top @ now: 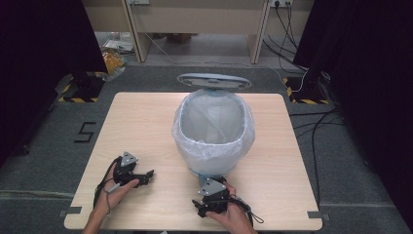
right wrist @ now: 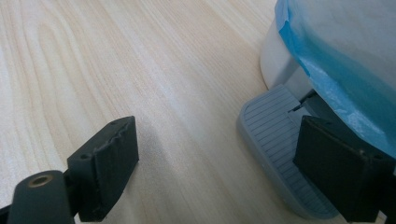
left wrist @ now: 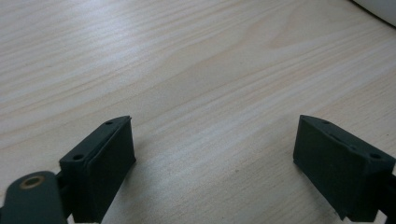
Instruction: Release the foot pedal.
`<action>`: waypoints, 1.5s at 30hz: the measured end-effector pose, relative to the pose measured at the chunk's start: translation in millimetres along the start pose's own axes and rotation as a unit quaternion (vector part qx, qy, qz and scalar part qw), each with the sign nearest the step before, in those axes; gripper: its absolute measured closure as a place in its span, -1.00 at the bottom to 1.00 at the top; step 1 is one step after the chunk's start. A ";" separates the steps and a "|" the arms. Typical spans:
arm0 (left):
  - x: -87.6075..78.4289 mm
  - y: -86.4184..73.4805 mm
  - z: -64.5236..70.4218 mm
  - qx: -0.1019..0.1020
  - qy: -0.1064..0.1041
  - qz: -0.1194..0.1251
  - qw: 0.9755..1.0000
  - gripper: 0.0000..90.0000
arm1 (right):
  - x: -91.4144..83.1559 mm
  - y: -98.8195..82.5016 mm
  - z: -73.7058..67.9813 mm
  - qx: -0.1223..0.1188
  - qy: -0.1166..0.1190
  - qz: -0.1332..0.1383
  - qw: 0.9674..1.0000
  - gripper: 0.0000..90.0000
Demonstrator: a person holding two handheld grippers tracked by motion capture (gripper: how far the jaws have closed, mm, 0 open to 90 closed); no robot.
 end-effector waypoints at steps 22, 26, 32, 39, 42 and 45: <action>0.0 0.0 -0.1 0.000 0.000 0.000 1.000 -0.74 | -4.7 3.0 1.3 0.015 0.012 0.026 0.999 -0.67; 0.0 0.0 0.0 0.000 0.001 0.000 1.000 -0.74 | -4.8 3.3 1.4 0.018 0.012 0.028 0.999 -0.67; 0.0 0.0 -0.1 0.000 0.001 0.000 1.000 -0.74 | -5.8 4.2 1.4 0.021 0.013 0.033 0.999 -0.67; -0.1 0.0 -0.1 0.001 0.001 0.000 1.000 -0.74 | -12.2 10.4 2.8 0.017 0.011 0.057 0.998 -0.67; -0.2 -0.2 -0.1 0.000 0.002 0.000 1.000 -0.74 | -13.4 10.9 3.0 0.022 0.014 0.058 0.998 -0.66; -0.3 -0.3 -0.1 0.000 0.002 0.000 1.000 -0.74 | -16.7 11.2 2.0 0.030 0.022 0.063 0.997 -0.62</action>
Point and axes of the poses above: each handheld gripper's, and its own axes: x roughly forward along the jaws, y roughly out of its top, z roughly to its right, the point moved 9 cm from there along x, roughly forward along the jaws, and after that the axes turned 15 degrees about y, right-handed, at the moved point
